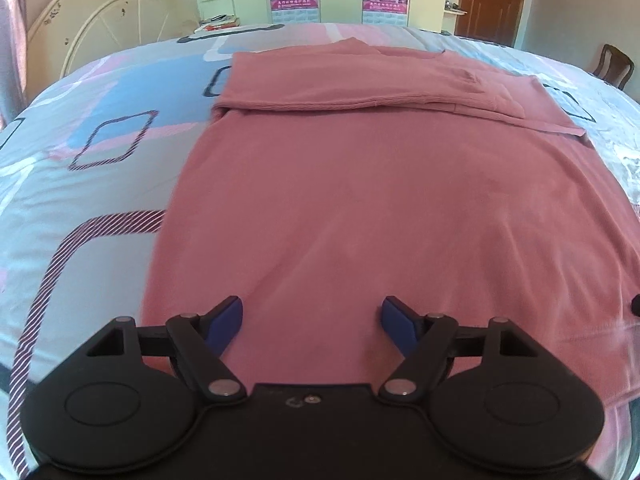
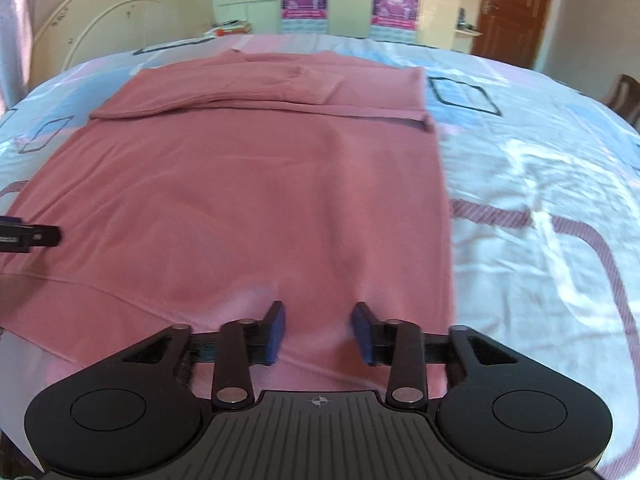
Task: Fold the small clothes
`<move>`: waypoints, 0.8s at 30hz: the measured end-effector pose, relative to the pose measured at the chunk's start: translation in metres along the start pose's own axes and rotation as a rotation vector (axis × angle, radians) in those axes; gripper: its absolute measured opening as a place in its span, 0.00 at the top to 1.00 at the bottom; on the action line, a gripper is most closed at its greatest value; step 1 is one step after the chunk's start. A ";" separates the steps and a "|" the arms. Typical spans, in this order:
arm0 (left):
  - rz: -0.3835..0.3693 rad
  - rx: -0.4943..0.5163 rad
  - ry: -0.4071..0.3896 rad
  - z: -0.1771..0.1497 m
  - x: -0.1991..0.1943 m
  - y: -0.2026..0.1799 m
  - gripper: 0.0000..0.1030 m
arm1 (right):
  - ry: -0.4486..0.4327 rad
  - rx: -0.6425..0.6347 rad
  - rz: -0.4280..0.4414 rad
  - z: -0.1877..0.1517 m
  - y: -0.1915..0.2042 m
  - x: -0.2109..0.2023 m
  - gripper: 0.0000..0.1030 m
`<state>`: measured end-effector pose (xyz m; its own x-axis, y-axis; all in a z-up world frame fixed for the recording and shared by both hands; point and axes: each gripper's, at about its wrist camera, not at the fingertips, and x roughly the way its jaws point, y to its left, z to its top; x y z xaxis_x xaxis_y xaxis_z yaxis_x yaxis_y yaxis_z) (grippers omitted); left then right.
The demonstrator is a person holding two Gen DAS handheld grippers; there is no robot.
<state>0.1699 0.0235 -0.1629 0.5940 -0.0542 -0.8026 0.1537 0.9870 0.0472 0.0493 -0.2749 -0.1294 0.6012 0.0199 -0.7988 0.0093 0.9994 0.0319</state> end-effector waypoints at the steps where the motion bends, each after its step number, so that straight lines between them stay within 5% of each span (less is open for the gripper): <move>1: 0.003 -0.005 -0.003 -0.003 -0.004 0.005 0.27 | -0.002 0.007 -0.013 -0.003 -0.002 -0.003 0.58; 7: 0.046 -0.048 -0.008 -0.020 -0.019 0.041 0.26 | -0.009 0.081 -0.085 -0.017 -0.022 -0.019 0.56; 12: 0.060 -0.084 -0.001 -0.038 -0.025 0.068 0.25 | -0.004 0.130 -0.114 -0.027 -0.034 -0.025 0.43; 22: -0.050 -0.178 0.021 -0.059 -0.030 0.088 0.30 | 0.031 0.262 -0.042 -0.041 -0.042 -0.032 0.43; 24: -0.079 -0.181 0.026 -0.059 -0.031 0.086 0.37 | 0.033 0.271 -0.030 -0.042 -0.041 -0.034 0.43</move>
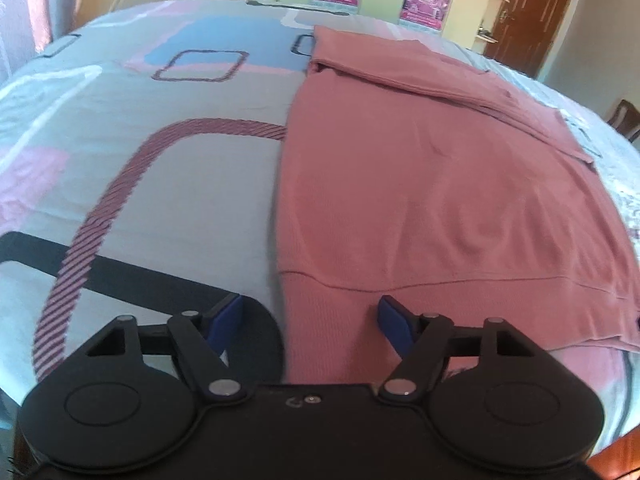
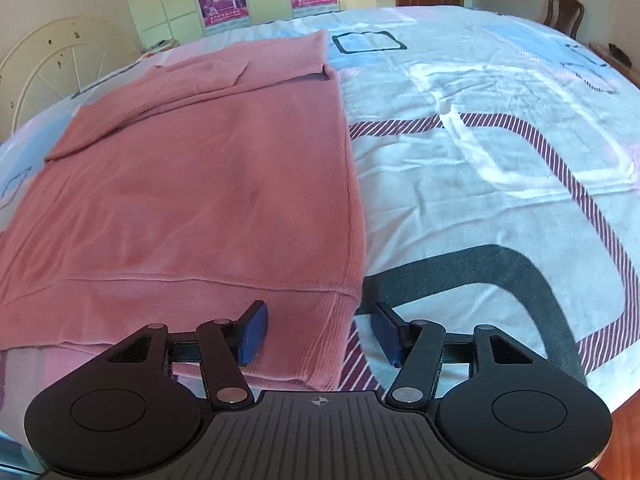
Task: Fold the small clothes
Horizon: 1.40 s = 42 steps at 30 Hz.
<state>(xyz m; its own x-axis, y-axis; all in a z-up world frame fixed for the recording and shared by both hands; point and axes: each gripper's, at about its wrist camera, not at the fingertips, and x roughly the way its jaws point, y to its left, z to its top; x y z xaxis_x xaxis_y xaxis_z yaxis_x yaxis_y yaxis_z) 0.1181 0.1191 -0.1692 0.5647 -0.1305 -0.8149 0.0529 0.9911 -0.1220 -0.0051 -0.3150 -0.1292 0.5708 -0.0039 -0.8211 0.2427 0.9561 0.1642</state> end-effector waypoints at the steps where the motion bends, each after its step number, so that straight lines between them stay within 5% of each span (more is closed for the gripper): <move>1: -0.011 0.004 0.001 -0.001 -0.001 -0.002 0.42 | 0.002 0.002 0.005 -0.001 0.001 0.000 0.43; 3: -0.040 0.009 0.007 -0.002 -0.001 -0.004 0.58 | 0.003 0.006 0.012 -0.003 0.003 -0.001 0.44; 9: -0.112 -0.024 0.026 0.007 0.004 0.000 0.90 | 0.005 0.051 0.030 -0.002 0.001 -0.001 0.69; 11: -0.128 -0.032 0.031 0.009 0.004 0.001 0.91 | 0.009 0.058 0.038 0.000 -0.002 -0.001 0.81; 17: -0.147 0.008 0.016 0.014 0.003 -0.005 0.93 | 0.016 0.042 0.048 0.002 0.001 -0.002 0.90; 29: -0.223 -0.011 -0.064 0.050 -0.016 -0.014 0.93 | -0.011 0.089 0.192 0.036 -0.001 -0.019 0.91; 34: -0.259 -0.032 -0.119 0.095 -0.012 -0.024 0.94 | -0.061 0.133 0.269 0.072 -0.003 -0.020 0.91; 42: -0.236 -0.085 -0.209 0.181 0.027 -0.038 0.93 | -0.174 0.161 0.272 0.170 -0.005 0.022 0.91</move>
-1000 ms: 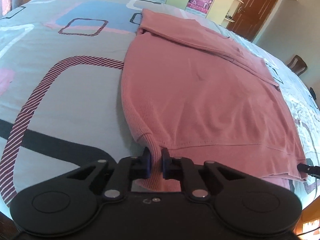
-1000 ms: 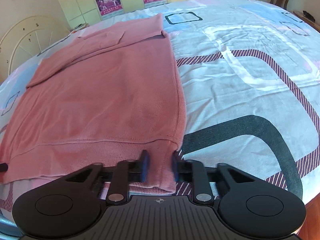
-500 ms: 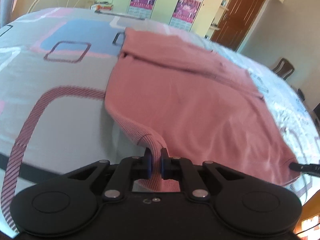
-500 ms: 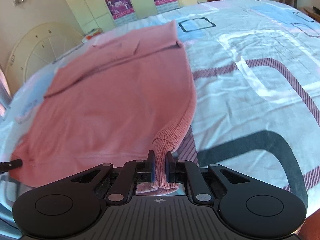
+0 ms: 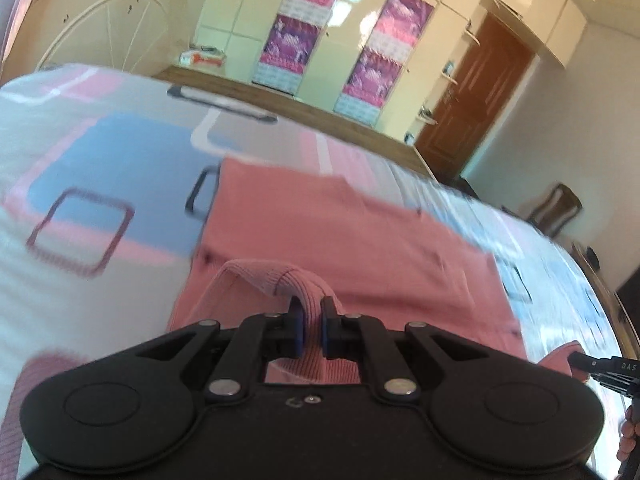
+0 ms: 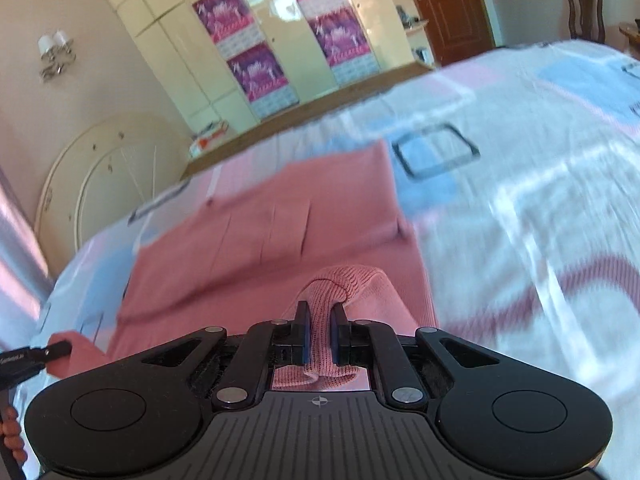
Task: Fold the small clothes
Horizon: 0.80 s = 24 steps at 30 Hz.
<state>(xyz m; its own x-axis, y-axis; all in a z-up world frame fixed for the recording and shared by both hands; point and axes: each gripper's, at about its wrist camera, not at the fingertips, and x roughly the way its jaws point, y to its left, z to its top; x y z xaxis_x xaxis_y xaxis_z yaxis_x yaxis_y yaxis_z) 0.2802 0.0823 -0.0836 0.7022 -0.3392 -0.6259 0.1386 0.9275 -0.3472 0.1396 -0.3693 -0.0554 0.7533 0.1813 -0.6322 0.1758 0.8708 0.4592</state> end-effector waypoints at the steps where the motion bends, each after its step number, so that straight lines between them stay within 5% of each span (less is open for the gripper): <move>1: 0.007 -0.012 -0.010 0.010 0.010 -0.001 0.93 | -0.009 0.008 0.003 0.011 -0.001 0.009 0.91; 9: 0.073 -0.074 -0.041 0.079 0.093 0.003 0.93 | -0.036 0.044 -0.002 0.097 -0.006 0.100 0.92; 17: 0.203 -0.003 0.040 0.110 0.190 -0.001 0.91 | 0.047 0.140 -0.047 0.133 -0.030 0.190 0.91; 20: 0.233 -0.005 0.079 0.115 0.206 0.005 0.74 | 0.050 0.155 -0.056 0.140 -0.040 0.202 0.82; 22: 0.241 -0.003 0.058 0.118 0.201 0.010 0.47 | 0.033 0.134 -0.063 0.146 -0.042 0.201 0.62; 23: 0.241 0.002 0.032 0.119 0.196 0.012 0.26 | 0.012 0.098 -0.071 0.149 -0.042 0.199 0.52; 24: 0.245 0.007 0.005 0.121 0.190 0.013 0.20 | -0.004 0.069 -0.075 0.152 -0.042 0.197 0.49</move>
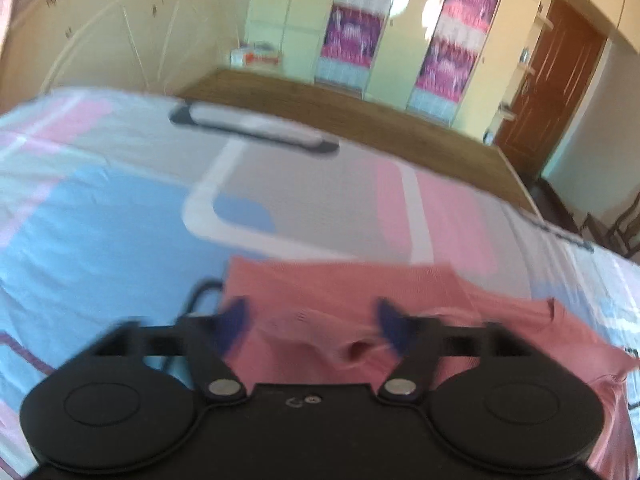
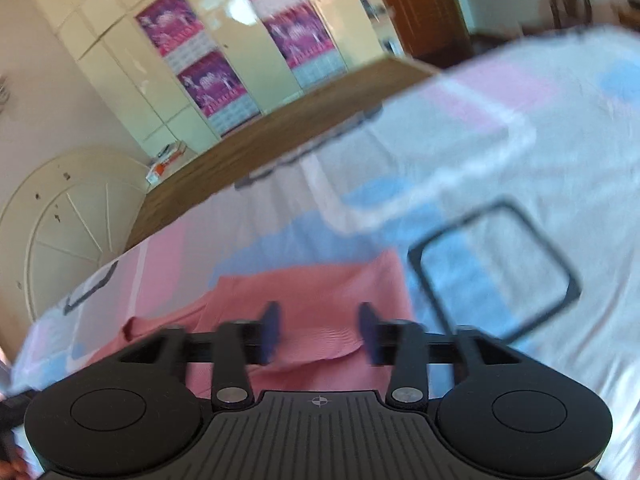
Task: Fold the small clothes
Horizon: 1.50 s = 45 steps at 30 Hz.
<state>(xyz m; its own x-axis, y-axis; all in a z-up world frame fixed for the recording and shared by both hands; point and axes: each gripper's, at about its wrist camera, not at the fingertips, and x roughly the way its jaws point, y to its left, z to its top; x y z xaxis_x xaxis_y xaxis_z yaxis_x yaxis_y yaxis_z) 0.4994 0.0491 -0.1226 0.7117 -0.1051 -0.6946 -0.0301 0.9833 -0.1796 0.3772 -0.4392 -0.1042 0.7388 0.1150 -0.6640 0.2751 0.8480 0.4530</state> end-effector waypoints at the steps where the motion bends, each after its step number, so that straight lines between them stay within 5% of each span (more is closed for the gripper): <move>1: -0.011 0.006 -0.019 0.001 -0.004 0.003 0.19 | -0.011 -0.024 0.002 0.003 -0.001 -0.001 0.48; 13: -0.070 0.188 0.074 -0.007 0.034 -0.005 0.30 | 0.098 -0.260 0.065 -0.013 0.013 0.052 0.45; 16: -0.081 0.196 0.093 -0.003 0.050 -0.010 0.39 | 0.098 -0.324 0.063 -0.013 0.020 0.061 0.51; 20: -0.083 0.239 0.107 -0.006 0.062 -0.016 0.74 | 0.134 -0.413 0.059 -0.014 0.027 0.071 0.84; 23: -0.113 0.232 0.095 -0.009 0.059 -0.013 0.84 | 0.158 -0.457 0.042 -0.013 0.027 0.080 0.84; 28: -0.127 0.238 0.047 -0.011 0.048 -0.015 0.87 | 0.187 -0.404 0.091 -0.009 0.022 0.086 0.84; 30: -0.123 0.223 -0.003 -0.011 0.040 -0.014 0.87 | 0.173 -0.427 0.103 -0.011 0.026 0.081 0.93; 37: -0.063 0.139 -0.180 -0.008 0.018 -0.015 0.87 | -0.123 -0.401 0.046 0.003 0.028 0.038 0.94; 43: 0.033 0.179 -0.043 -0.024 0.058 -0.032 0.86 | 0.017 -0.396 -0.079 -0.015 0.023 0.088 0.94; 45: 0.041 0.186 -0.045 -0.025 0.058 -0.030 0.77 | 0.018 -0.373 -0.085 -0.014 0.020 0.091 0.93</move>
<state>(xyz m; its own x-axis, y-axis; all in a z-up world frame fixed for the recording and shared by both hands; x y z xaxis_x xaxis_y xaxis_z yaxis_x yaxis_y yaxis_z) 0.5234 0.0097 -0.1750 0.7432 -0.0614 -0.6663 0.0671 0.9976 -0.0171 0.4412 -0.4041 -0.1639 0.7114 0.0420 -0.7015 0.0896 0.9846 0.1499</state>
